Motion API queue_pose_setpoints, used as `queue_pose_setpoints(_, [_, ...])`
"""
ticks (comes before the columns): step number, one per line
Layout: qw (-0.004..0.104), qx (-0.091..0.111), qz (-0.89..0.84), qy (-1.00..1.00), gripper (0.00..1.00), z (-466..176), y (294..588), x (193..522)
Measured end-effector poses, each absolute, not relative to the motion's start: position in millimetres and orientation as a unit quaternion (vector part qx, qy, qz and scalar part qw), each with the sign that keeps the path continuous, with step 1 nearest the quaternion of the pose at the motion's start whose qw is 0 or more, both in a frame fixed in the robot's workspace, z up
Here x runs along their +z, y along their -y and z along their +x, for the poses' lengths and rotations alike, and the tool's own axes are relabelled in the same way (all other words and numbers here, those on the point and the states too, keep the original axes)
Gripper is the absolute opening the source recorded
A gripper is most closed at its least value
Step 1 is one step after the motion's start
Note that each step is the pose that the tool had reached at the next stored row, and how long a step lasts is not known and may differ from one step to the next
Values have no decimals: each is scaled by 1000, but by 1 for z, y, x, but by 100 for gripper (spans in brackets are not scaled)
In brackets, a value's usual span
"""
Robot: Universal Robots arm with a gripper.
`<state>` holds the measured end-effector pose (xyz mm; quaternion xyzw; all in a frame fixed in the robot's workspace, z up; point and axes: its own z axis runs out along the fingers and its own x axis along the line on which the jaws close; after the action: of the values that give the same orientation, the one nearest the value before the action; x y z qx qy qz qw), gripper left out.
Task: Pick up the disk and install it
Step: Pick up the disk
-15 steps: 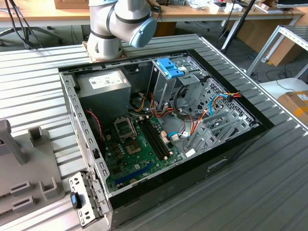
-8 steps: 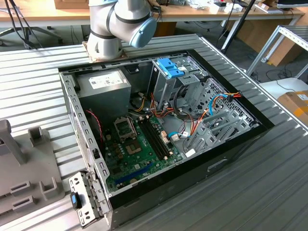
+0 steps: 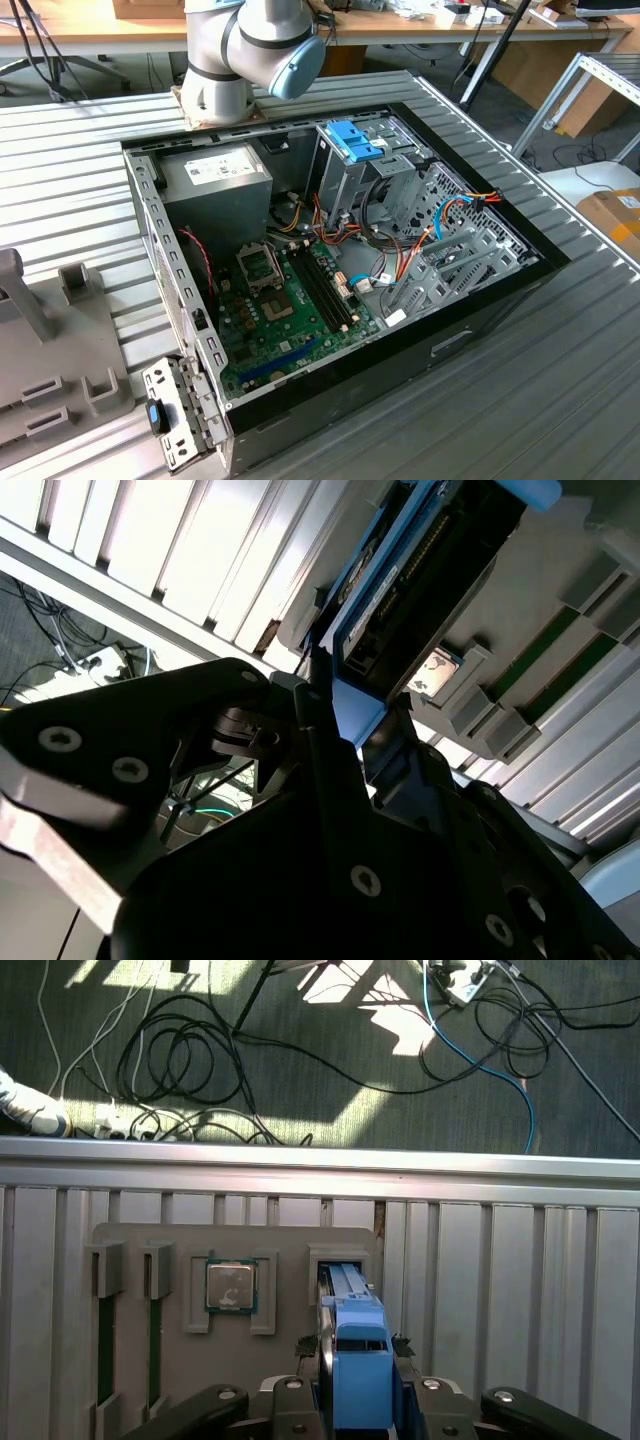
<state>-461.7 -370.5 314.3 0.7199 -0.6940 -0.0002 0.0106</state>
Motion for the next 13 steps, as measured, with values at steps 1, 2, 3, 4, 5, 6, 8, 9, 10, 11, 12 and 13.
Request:
queue_pose_setpoints(1, [11, 0, 720, 694, 36, -462, 371, 314])
queue_pose_setpoints(2, [11, 0, 720, 694, 36, -462, 371, 315])
queue_pose_setpoints(3, [11, 0, 720, 694, 36, -462, 371, 315])
queue_pose_setpoints(4, [11, 0, 720, 694, 36, -462, 371, 315])
queue_pose_setpoints(5, [11, 0, 720, 694, 36, -462, 371, 315])
queue_pose_setpoints(6, [11, 0, 720, 694, 36, -462, 371, 315])
queue_pose_setpoints(8, [11, 0, 720, 694, 36, -462, 370, 316])
queue_pose_setpoints(9, [11, 0, 720, 694, 36, -462, 371, 317])
queue_pose_setpoints(10, [11, 0, 720, 694, 36, -462, 371, 318])
queue_pose_setpoints(11, [11, 0, 720, 694, 36, -462, 371, 318])
queue_pose_setpoints(12, [10, 0, 720, 694, 36, -462, 371, 318])
queue_pose_setpoints(13, [11, 0, 720, 694, 36, -462, 371, 318])
